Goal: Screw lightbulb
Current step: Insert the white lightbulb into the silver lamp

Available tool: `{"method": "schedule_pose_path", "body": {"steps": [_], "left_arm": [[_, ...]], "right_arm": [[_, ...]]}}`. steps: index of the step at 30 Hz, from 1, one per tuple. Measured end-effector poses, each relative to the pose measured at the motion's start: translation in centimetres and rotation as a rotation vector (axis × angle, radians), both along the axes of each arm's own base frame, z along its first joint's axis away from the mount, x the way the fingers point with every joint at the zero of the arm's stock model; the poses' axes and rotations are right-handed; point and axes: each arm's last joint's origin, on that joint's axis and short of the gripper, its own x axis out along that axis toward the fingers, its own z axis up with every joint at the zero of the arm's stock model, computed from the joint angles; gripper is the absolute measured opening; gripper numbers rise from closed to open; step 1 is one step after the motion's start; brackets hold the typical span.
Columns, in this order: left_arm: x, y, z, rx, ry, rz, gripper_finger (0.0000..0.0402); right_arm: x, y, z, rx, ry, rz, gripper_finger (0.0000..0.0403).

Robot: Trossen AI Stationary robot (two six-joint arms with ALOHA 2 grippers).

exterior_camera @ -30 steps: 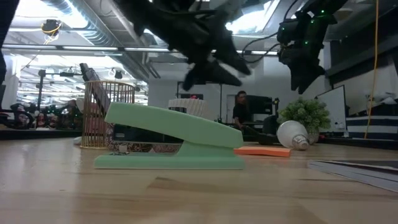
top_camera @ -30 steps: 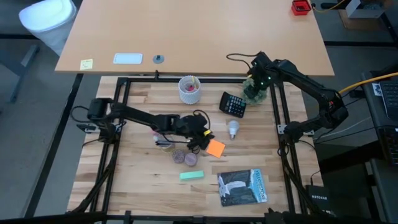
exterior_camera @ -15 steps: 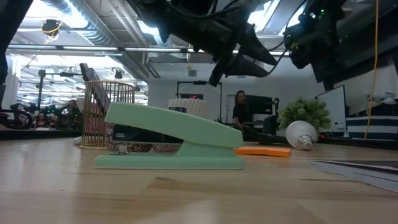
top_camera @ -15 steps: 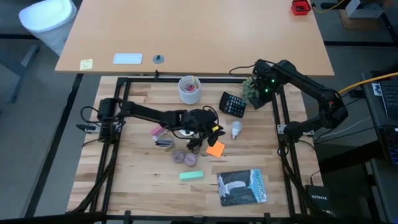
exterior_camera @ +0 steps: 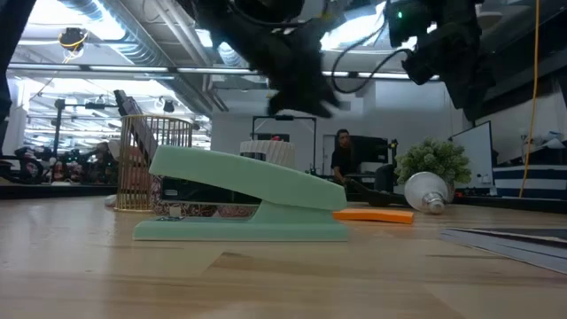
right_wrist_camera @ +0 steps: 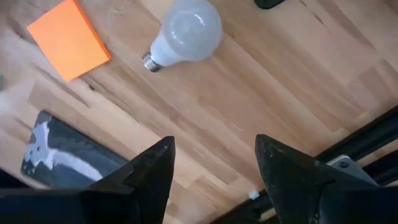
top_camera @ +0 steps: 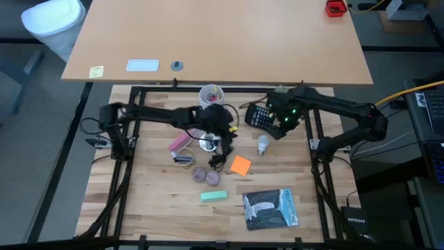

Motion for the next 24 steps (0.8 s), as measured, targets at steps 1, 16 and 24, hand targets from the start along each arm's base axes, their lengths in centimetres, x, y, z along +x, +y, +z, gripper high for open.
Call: {"method": "schedule_pose_path", "body": {"steps": [1,16,24], "left_arm": [[-0.7,0.2,0.3,0.02,0.041,-0.012,0.0129],[-8.5,1.2,1.6,0.161,0.55,-0.277,0.0129],[-9.2,1.5,0.6,0.203,0.604,-0.367,0.0129]], "right_arm": [[0.3,0.6,0.0,-0.016,0.003,-0.006,0.0227],[3.1,11.5,-0.6,-0.421,-0.208,-0.412,0.0227],[3.5,14.2,-6.0,-0.423,-0.376,-0.663,0.0227]]}}
